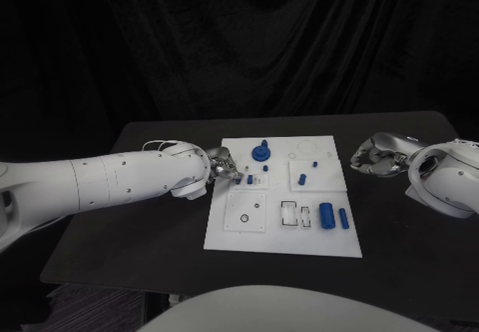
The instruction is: Assemble the parts on the task board
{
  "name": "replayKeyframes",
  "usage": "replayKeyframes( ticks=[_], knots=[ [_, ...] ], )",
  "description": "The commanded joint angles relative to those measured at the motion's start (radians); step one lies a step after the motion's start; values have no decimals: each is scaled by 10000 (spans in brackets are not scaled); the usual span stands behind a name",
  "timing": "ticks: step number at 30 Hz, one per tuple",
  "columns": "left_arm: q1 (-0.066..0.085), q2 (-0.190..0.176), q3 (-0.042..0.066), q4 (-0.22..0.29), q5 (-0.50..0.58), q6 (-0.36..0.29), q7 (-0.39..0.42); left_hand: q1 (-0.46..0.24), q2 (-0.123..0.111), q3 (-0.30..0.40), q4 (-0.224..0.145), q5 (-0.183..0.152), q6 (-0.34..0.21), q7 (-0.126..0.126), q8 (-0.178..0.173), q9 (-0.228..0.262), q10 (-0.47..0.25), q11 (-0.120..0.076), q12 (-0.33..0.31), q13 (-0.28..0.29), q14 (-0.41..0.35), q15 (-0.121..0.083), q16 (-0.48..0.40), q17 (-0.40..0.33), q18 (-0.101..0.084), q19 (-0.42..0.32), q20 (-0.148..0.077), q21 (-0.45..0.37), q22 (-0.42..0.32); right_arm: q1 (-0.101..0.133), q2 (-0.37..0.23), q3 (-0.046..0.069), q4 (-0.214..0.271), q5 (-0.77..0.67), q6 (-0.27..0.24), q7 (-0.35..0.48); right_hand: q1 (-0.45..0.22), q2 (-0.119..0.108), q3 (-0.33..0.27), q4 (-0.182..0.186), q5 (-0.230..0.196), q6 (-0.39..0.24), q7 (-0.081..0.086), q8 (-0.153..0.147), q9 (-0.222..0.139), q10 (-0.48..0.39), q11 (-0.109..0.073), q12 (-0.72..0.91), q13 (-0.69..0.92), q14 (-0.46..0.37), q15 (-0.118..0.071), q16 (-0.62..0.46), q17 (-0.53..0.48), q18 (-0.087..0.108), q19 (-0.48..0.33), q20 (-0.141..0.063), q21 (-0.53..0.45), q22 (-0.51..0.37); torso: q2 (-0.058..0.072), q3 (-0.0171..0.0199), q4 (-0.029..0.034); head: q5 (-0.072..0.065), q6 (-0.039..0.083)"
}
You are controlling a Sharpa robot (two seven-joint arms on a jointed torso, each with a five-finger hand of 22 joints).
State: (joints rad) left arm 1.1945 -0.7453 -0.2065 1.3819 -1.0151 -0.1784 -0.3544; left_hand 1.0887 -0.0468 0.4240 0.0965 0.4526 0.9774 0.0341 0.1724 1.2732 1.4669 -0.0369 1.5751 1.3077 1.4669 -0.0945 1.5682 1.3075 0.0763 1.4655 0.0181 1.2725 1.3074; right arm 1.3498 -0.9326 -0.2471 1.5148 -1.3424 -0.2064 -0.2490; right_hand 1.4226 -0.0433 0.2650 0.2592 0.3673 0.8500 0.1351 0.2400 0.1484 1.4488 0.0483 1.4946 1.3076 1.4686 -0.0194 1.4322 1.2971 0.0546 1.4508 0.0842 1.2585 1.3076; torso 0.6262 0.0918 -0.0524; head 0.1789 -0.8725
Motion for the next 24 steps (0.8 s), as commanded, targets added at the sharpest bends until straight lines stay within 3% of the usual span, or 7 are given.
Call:
replayKeyframes(
  ticks=[1,24],
  knots=[
    [-103,-24,-45,30,31,370,-110,-72,16,43,19,46,-65,-6,44,10,1039,-45,-43,2631,1039,-28,26,2633,-110,219,-58,-56,1758,2,3,7,1,44,166,-54,86,21,49,7,50,25,6,56,-3,-59,30,-49,1161,339,-30,-63,-12,170,-42,-3,-65,1669,8,-1,5,-8,-1],
    [-207,-190,-45,207,31,388,-180,-117,11,43,34,20,-77,2,67,48,1039,-40,-43,2631,1039,-23,26,2633,-107,210,-53,-73,1755,2,11,6,2,47,358,-179,83,20,50,10,49,22,10,57,-3,-78,32,-65,1138,327,-29,-85,-48,177,-58,-2,-104,1658,6,-4,8,26,-1]
  ],
)
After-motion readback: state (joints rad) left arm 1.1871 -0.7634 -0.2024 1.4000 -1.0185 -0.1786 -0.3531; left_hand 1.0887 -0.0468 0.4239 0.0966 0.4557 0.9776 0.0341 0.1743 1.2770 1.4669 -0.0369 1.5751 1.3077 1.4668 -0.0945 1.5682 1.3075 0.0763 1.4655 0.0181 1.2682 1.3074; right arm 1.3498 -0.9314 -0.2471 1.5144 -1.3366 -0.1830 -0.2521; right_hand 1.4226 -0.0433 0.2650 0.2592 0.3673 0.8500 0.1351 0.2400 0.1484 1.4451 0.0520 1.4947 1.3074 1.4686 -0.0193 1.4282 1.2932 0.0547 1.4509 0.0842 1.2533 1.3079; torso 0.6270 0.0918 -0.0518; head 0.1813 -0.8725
